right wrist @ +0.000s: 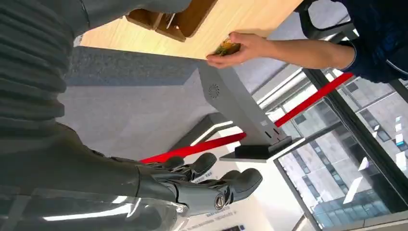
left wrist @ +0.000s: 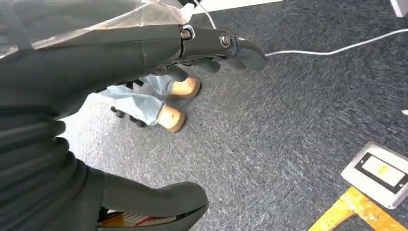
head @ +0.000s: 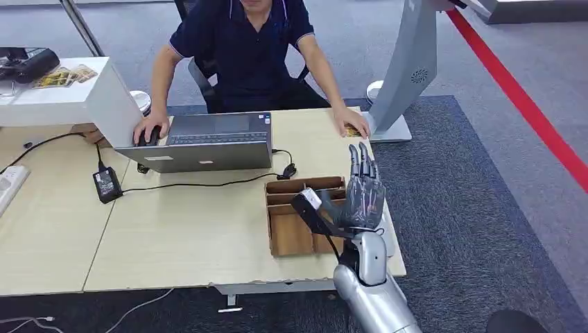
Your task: Pass the card to the sensor for recognition and then transmit it.
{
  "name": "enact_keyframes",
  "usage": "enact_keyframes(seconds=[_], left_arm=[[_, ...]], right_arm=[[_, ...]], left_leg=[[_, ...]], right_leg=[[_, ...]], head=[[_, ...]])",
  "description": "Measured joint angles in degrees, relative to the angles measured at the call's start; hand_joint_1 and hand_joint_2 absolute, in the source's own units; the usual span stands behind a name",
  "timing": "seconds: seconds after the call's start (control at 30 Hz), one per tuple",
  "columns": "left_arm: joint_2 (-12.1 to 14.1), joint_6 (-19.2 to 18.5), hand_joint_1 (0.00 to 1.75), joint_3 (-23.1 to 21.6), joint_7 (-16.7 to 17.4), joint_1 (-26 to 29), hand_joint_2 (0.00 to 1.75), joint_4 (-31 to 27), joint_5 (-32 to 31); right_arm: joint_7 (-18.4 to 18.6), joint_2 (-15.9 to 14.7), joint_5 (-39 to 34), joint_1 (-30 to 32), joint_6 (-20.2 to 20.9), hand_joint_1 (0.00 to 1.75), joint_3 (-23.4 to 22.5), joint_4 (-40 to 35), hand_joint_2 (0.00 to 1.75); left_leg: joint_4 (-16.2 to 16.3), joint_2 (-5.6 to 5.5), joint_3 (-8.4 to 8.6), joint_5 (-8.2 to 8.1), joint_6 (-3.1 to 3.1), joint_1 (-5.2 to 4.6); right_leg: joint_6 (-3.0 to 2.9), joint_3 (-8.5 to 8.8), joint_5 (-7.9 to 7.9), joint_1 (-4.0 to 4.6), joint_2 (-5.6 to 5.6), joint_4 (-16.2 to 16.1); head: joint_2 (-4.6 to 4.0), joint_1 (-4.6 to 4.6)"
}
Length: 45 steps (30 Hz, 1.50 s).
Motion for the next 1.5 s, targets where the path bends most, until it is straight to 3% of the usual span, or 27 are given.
enact_keyframes(seconds=[1.5], left_arm=[[0.02,0.02,0.0,-0.09,-0.02,-0.03,1.75,0.0,0.66]], right_arm=[[1.42,-1.09,1.03,0.42,-0.02,0.0,1.11,2.8,1.75]], left_leg=[[0.0,0.0,0.0,0.0,0.0,0.0]], right_leg=[[0.0,0.0,0.0,0.0,0.0,0.0]], head=[[0.0,0.0]])
